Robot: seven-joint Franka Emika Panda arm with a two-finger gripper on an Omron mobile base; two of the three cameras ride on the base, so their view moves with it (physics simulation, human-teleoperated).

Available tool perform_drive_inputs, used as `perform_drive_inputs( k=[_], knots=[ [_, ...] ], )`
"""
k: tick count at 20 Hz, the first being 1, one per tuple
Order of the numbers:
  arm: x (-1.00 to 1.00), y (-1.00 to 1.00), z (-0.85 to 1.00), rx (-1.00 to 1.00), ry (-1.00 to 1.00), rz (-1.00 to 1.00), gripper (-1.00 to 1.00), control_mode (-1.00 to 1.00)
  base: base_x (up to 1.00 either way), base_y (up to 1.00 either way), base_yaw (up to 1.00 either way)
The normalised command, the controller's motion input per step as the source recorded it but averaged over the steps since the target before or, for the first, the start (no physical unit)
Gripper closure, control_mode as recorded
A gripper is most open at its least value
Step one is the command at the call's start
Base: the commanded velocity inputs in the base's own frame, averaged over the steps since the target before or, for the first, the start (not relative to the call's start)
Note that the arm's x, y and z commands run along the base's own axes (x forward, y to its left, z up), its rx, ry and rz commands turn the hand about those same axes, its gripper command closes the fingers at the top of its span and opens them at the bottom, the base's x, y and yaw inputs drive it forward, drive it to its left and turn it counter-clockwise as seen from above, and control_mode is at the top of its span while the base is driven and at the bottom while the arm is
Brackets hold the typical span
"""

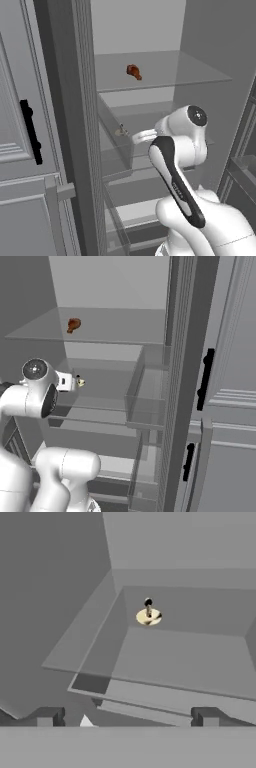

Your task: Place one mushroom and one chicken drumstick in each tupperware on the nearby counter, to pack two identical lunches.

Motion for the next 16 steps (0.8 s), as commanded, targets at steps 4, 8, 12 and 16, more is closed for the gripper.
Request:
perform_drive_inputs(
  k=[4,8,12,16],
  knots=[
    [0.54,0.37,-0.13,0.0,0.07,0.0,-1.0,-1.0,0.0,0.0,0.0],
    [0.27,0.0,-0.03,0.0,0.0,0.0,-1.0,-1.0,0.0,0.0,0.0],
    [0.16,0.0,-0.14,0.0,0.0,0.0,-1.0,-1.0,0.0,0.0,0.0],
    [0.35,-0.02,-0.19,0.0,0.01,0.0,-1.0,-1.0,0.0,0.0,0.0]
  ],
)
